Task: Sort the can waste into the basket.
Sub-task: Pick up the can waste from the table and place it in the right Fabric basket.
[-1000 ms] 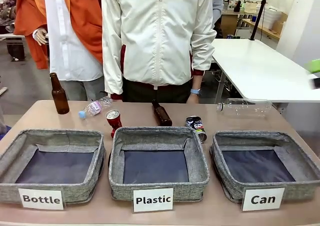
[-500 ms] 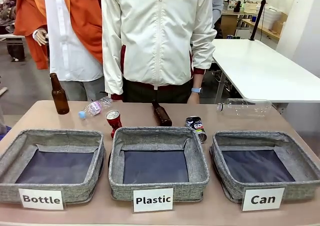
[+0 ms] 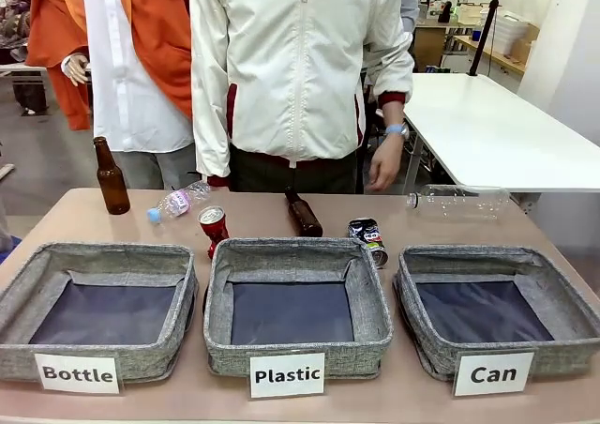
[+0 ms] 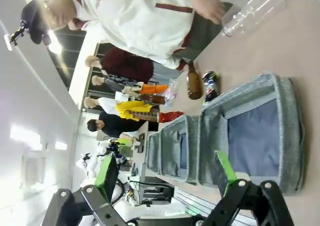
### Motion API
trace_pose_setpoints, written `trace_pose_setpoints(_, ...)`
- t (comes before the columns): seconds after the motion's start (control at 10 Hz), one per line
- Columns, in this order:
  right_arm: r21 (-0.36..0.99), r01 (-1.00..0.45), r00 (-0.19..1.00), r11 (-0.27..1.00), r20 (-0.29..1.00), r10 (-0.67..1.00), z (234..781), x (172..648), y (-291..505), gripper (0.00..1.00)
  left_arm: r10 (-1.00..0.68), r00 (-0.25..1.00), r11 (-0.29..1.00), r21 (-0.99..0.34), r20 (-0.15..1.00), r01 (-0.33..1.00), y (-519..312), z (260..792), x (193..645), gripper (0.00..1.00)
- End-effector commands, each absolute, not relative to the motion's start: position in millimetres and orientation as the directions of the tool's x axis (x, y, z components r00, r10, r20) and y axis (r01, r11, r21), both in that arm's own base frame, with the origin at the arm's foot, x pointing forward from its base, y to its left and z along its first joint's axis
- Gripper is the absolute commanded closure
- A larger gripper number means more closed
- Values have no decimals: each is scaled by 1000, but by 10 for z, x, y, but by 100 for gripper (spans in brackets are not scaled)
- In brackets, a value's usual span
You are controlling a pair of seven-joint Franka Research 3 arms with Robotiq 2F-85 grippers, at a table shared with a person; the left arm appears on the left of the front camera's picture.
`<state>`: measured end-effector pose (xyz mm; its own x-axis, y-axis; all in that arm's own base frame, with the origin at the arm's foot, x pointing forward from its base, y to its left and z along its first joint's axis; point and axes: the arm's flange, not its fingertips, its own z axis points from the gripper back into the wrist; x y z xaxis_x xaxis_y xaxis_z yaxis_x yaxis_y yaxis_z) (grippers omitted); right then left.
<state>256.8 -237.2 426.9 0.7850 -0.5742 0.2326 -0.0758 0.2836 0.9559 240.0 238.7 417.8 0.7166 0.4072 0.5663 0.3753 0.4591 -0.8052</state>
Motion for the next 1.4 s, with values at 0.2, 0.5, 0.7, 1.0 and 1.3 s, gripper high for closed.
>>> trace_pose_setpoints(0.2,959,-89,788,267,232,-570,4319,2509,-2342,0,399,709,461,-796,582,393,2439,4196,2293,0)
trace_pose_setpoints(0.5,959,-89,788,267,232,-570,4319,2509,-2342,0,405,721,454,-808,563,376,2435,4166,2288,0)
trace_pose_setpoints(0.7,959,-89,788,267,232,-570,4319,2509,-2342,0,40,718,554,-614,694,563,2094,4454,2754,0)
trace_pose_setpoints(1.0,959,-89,788,267,232,-570,4319,2509,-2342,0,-279,616,519,-424,737,742,1298,4847,3386,0)
trace_pose_setpoints(1.3,959,-89,788,267,232,-570,4319,2509,-2342,0,-569,364,361,-173,737,916,338,4843,3825,0)
